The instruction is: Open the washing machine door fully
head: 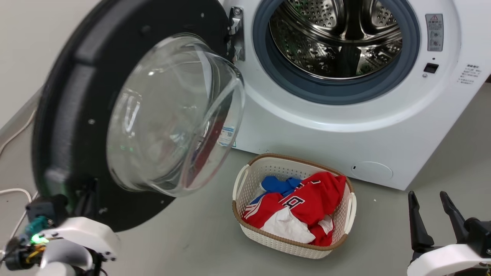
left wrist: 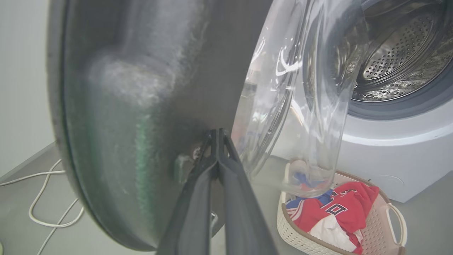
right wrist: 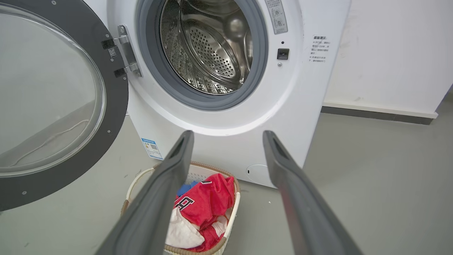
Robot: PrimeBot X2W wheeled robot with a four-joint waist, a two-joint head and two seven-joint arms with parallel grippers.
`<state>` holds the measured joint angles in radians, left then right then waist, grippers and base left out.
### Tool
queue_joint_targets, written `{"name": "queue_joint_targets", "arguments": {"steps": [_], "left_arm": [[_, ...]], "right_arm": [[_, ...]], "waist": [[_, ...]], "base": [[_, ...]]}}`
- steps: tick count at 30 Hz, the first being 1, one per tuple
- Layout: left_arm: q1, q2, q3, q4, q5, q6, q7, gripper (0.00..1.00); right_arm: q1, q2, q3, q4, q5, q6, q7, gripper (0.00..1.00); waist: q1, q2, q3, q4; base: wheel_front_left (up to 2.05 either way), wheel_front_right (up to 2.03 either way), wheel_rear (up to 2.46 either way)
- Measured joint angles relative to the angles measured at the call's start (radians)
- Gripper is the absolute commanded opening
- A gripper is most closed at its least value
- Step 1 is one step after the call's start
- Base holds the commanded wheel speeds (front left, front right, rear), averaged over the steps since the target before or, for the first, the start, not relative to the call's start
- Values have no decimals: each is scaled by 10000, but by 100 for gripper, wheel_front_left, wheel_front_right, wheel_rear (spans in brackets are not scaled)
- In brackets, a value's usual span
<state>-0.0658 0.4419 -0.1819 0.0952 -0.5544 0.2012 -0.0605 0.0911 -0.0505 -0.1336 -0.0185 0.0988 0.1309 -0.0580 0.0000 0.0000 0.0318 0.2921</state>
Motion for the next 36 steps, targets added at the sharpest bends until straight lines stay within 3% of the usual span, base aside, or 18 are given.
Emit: {"name": "queue_joint_targets", "arguments": {"steps": [10,23,29,36], "left_arm": [[-1463,646,857,2583,-594,-821,-677,0],[-2419,788,928,4723,-738,-1388,-1369,0],[-1943,545,736,4544,-495,-1306,-1735,0],[-321,40,662,2650,-291,-573,-1891,0]], "right_arm": [[-329,-2,-50,-236,-104,0,163,100],[-452,-2,58,-238,-54,0,238,100],[-145,-2,98,-21,58,0,173,100],[81,-2,176,113,155,0,130,100]], "waist": [[0,0,644,-316],[0,0,600,-363],[0,0,-31,-332],[0,0,-648,-349]], "base": [[0,0,0],[0,0,0],[0,0,0],[0,0,0]]}}
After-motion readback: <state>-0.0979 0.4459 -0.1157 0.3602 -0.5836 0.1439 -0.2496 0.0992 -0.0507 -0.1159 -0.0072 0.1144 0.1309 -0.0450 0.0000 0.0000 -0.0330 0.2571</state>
